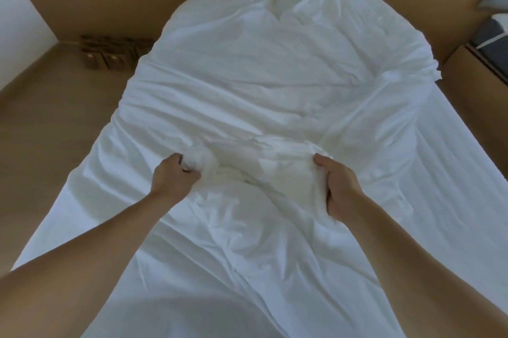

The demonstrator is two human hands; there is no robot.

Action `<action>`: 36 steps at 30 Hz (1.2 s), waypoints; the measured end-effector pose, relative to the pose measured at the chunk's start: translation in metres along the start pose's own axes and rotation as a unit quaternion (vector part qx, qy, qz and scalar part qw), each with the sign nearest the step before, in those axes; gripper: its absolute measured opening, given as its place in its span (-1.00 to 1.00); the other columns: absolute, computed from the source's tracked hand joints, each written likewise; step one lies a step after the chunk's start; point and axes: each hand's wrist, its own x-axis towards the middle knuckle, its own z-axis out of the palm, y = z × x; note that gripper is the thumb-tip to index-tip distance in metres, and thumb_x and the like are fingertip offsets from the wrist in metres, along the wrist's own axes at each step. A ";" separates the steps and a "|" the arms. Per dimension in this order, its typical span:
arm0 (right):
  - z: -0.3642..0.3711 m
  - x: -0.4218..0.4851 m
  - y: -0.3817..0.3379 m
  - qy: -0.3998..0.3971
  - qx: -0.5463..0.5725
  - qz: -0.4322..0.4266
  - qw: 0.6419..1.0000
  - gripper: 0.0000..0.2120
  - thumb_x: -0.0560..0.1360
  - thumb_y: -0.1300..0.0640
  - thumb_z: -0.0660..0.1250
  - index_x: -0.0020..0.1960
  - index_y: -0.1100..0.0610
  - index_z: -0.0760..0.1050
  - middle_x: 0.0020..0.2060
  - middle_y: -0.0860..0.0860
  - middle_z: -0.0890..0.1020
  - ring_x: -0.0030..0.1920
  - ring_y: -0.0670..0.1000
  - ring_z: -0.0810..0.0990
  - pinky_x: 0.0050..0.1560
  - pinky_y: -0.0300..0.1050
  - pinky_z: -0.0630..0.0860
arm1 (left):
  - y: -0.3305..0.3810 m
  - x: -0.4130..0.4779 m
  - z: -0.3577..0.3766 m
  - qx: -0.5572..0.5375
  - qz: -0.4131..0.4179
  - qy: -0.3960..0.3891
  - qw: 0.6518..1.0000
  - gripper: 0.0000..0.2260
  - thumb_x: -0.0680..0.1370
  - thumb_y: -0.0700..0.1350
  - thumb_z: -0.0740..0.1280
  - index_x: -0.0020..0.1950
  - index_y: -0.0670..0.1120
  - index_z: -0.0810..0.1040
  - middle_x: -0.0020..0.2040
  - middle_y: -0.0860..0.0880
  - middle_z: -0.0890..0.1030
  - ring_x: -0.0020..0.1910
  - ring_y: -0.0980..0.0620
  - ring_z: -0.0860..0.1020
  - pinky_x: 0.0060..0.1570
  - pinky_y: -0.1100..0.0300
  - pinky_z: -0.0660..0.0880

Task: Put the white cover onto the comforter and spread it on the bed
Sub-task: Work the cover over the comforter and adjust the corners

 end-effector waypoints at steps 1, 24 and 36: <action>0.000 0.006 0.002 0.021 -0.043 -0.013 0.999 -0.76 0.50 0.10 0.43 0.08 0.24 0.62 -0.16 0.14 0.73 -0.14 0.18 0.70 0.02 0.12 0.64 | 0.010 -0.008 0.004 -0.005 0.051 0.005 0.999 -0.77 0.43 -0.01 0.39 -0.14 -0.18 0.53 -0.21 -0.03 0.54 -0.05 -0.15 0.54 -0.22 0.10 0.45; -0.032 -0.073 -0.007 -0.023 -0.468 -0.478 0.743 -0.82 0.53 0.08 0.23 0.04 0.06 0.57 -0.14 -0.19 0.53 -0.06 -0.10 0.53 0.12 -0.12 0.34 | 0.091 -0.115 0.002 -0.146 0.243 -0.158 0.946 -0.68 0.67 -0.14 0.18 0.39 0.05 0.52 0.15 0.12 0.64 0.15 0.11 0.58 0.14 0.31 0.47; -0.187 -0.241 -0.087 -0.073 0.088 -0.321 0.940 -0.82 0.34 0.27 0.12 -0.13 0.32 0.41 -0.22 0.16 0.35 -0.17 0.16 0.31 -0.14 0.00 0.32 | 0.252 -0.289 0.018 -0.109 0.329 -0.215 0.913 -0.66 0.69 -0.14 0.13 0.47 -0.05 0.38 0.36 0.02 0.53 0.30 0.04 0.49 0.29 0.16 0.41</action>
